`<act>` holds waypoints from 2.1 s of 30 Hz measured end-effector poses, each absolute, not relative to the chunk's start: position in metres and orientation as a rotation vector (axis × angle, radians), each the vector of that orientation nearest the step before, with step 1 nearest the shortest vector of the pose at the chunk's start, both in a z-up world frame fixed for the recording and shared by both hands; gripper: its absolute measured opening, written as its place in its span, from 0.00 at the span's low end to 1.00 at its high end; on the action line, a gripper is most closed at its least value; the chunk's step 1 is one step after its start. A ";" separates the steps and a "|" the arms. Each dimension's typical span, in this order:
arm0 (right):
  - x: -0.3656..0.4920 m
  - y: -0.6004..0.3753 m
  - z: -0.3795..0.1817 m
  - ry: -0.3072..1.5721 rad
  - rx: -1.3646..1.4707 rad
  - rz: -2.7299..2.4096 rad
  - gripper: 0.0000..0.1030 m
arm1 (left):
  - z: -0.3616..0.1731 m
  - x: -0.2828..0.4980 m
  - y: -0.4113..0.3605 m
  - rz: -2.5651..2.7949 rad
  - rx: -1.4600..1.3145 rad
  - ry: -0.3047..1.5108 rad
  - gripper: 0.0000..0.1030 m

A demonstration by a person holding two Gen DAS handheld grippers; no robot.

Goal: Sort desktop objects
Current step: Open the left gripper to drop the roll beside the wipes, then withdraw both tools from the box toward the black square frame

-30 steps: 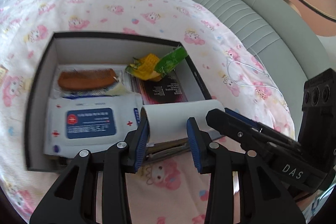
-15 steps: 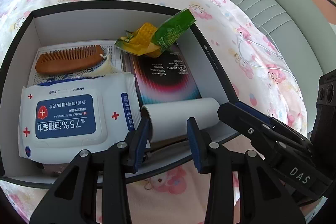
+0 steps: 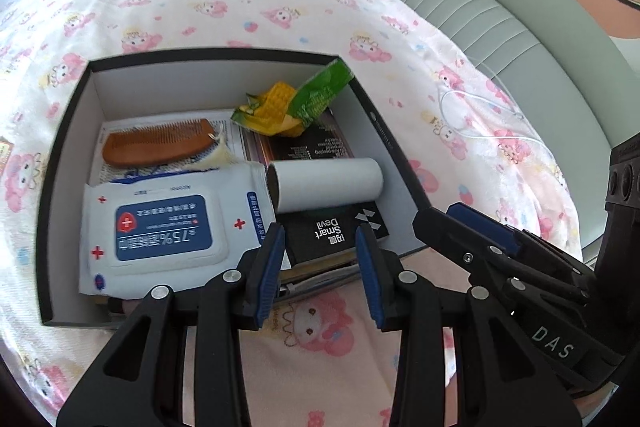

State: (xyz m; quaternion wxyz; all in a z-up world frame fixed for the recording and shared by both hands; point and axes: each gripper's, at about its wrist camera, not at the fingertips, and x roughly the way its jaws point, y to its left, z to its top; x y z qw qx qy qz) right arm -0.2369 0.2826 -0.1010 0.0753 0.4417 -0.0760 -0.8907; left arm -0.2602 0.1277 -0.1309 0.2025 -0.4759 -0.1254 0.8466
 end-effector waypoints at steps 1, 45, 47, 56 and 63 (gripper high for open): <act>-0.235 0.281 -0.098 -0.227 1.321 -2.673 0.39 | -0.127 -0.258 0.125 2.371 -1.320 -0.345 0.35; -0.041 0.067 -0.040 0.061 1.044 -2.518 0.41 | -0.046 -0.008 -0.076 2.922 -1.203 -0.246 0.35; -0.038 0.060 -0.044 0.069 1.055 -2.496 0.41 | -0.051 -0.001 -0.083 2.926 -1.214 -0.263 0.35; -0.031 0.026 -0.064 0.114 1.064 -2.443 0.41 | -0.073 0.012 -0.115 2.949 -1.240 -0.324 0.35; -0.042 -0.007 -0.080 0.138 1.094 -2.373 0.41 | -0.093 0.010 -0.152 2.928 -1.269 -0.439 0.35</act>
